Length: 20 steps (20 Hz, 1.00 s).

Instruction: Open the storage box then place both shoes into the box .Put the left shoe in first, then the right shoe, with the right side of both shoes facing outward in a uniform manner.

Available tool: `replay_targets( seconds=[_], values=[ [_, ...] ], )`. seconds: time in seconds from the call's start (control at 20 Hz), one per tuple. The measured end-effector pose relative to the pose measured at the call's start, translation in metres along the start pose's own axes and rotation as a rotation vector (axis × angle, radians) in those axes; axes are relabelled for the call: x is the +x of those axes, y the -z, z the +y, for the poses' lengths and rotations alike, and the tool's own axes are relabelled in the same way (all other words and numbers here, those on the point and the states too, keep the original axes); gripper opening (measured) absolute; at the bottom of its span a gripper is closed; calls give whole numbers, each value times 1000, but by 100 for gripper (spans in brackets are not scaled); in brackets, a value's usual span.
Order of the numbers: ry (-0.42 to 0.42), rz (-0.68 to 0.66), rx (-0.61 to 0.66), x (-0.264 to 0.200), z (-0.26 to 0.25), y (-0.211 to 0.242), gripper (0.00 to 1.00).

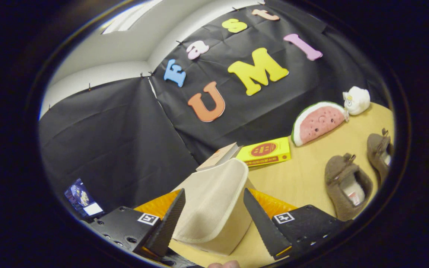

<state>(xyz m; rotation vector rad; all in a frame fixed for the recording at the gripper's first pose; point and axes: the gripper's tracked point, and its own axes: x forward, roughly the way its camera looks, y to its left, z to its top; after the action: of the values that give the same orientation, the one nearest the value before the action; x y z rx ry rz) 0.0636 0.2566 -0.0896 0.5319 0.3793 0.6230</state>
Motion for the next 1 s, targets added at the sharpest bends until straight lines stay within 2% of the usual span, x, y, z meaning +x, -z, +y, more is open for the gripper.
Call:
replay_targets(
  seconds=[0.2,0.4,0.6,0.7,0.8,0.9,0.95,1.0],
  values=[
    [-20,57,147,17,-10,14,95],
    [-94,120,346,26,-3,25,95],
    [-150,112,434,32,4,14,93],
    [-151,101,454,31,2,9,74],
    [-129,52,495,24,-7,-4,43],
    [-126,52,469,20,0,-13,13],
    [-113,54,429,13,2,-9,12],
    [-125,41,427,15,9,-26,12]
  ],
)
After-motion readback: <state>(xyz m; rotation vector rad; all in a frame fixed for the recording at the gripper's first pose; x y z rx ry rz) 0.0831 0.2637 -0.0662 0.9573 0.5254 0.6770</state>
